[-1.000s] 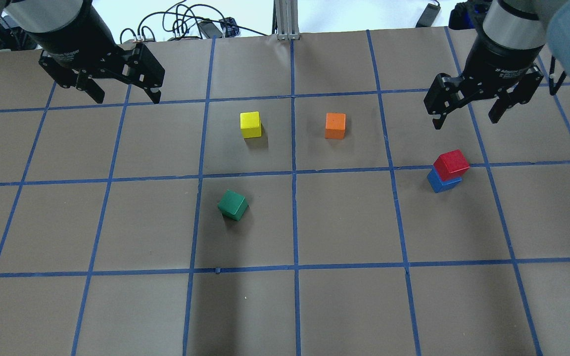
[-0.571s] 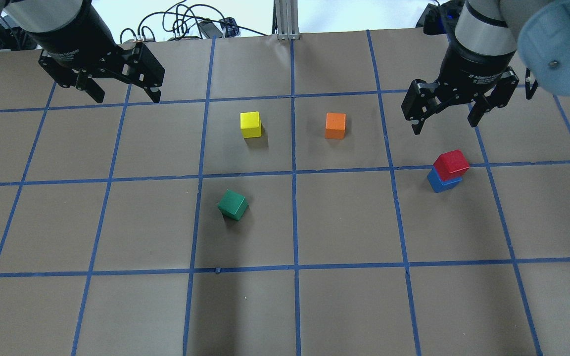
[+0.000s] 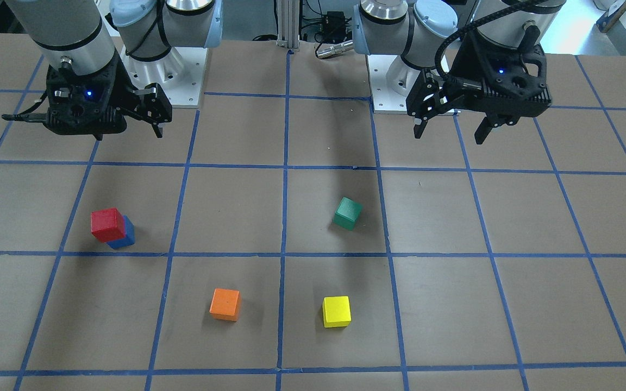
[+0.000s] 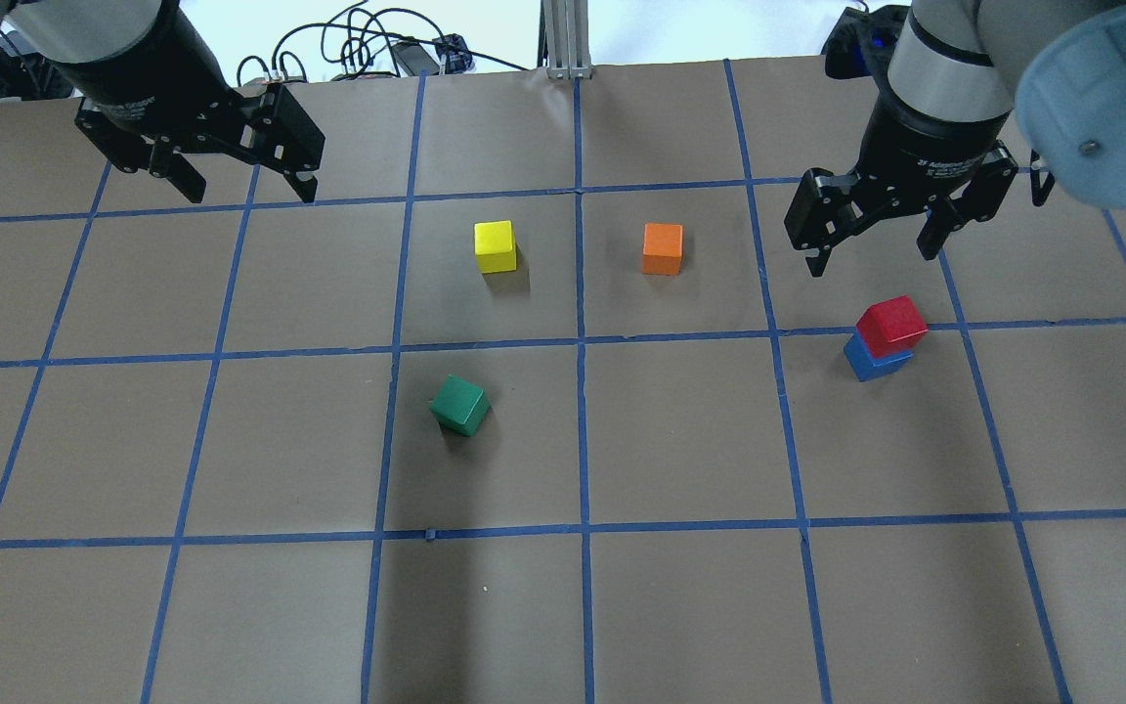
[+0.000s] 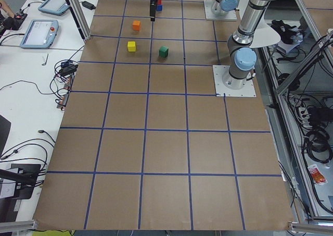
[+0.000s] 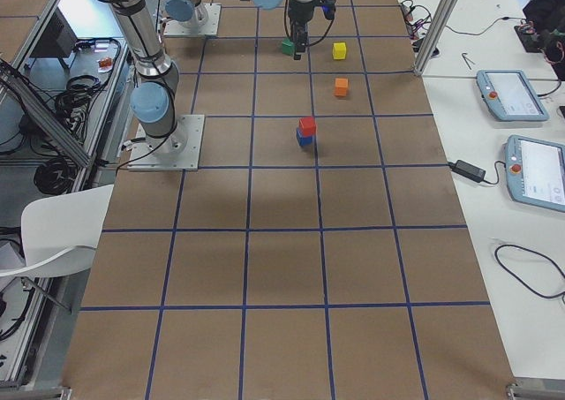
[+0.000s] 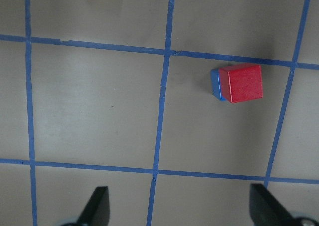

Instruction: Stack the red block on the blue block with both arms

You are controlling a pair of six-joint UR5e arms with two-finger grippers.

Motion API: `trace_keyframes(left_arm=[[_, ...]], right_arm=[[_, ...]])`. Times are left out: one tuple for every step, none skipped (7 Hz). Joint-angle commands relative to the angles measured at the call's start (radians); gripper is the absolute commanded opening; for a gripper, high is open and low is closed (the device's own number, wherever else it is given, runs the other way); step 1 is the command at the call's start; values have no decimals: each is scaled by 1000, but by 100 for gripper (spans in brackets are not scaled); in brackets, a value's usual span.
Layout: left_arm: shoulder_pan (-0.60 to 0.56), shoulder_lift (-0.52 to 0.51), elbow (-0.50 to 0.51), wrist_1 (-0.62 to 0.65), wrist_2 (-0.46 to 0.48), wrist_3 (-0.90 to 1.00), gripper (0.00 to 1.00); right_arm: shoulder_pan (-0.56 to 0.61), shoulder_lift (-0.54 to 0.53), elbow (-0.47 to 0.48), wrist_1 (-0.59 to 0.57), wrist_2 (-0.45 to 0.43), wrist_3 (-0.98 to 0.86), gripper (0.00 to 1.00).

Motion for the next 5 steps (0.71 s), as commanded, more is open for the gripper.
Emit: trace_keyframes(left_arm=[[0, 0, 0, 0, 0, 0, 100], [0, -2, 0, 0, -1, 0, 100], [0, -2, 0, 0, -1, 0, 100], [0, -2, 0, 0, -3, 0, 100], [0, -3, -2, 0, -3, 0, 100]], right_arm=[[0, -7, 3, 2, 1, -4, 100], [-1, -8, 3, 0, 0, -17, 100], [-1, -11, 4, 2, 1, -17, 100], [-1, -13, 6, 2, 1, -15, 100], [-4, -21, 12, 2, 0, -17, 100]])
